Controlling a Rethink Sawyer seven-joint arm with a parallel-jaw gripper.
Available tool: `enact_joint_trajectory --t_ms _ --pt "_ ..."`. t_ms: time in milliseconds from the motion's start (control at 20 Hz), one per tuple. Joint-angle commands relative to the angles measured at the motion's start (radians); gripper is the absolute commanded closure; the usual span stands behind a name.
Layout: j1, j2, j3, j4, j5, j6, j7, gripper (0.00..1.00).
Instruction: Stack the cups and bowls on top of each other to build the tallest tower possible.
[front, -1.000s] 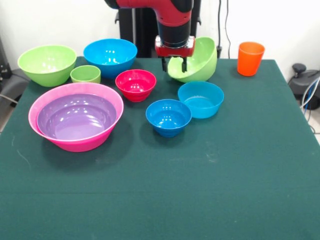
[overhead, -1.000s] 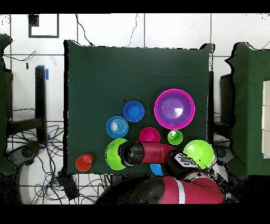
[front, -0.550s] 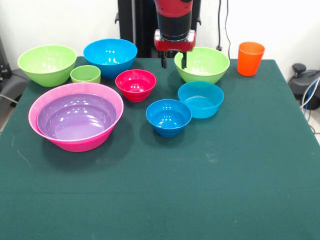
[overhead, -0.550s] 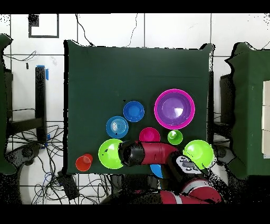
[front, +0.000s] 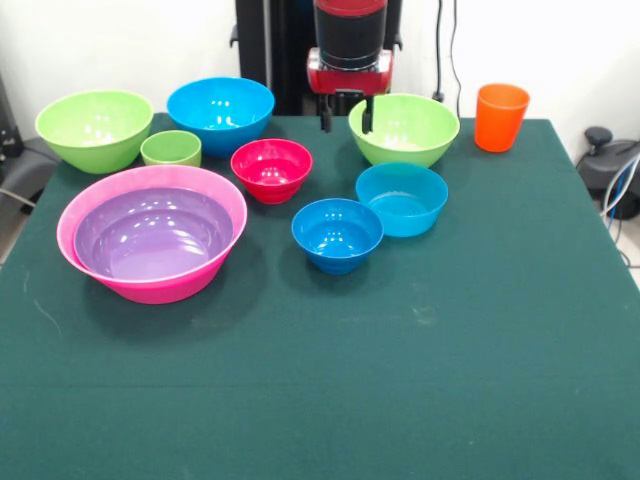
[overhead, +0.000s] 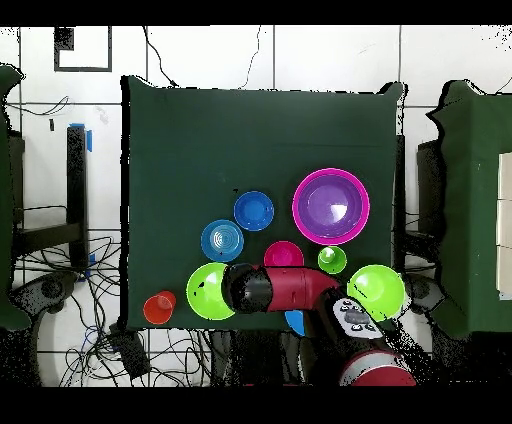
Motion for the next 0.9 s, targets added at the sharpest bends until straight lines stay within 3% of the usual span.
enact_joint_trajectory --t_ms 50,900 --pt "0.031 0.059 0.055 0.000 0.001 0.003 0.085 0.00" --pt "-0.017 0.046 0.087 0.026 0.007 -0.021 0.075 0.00"
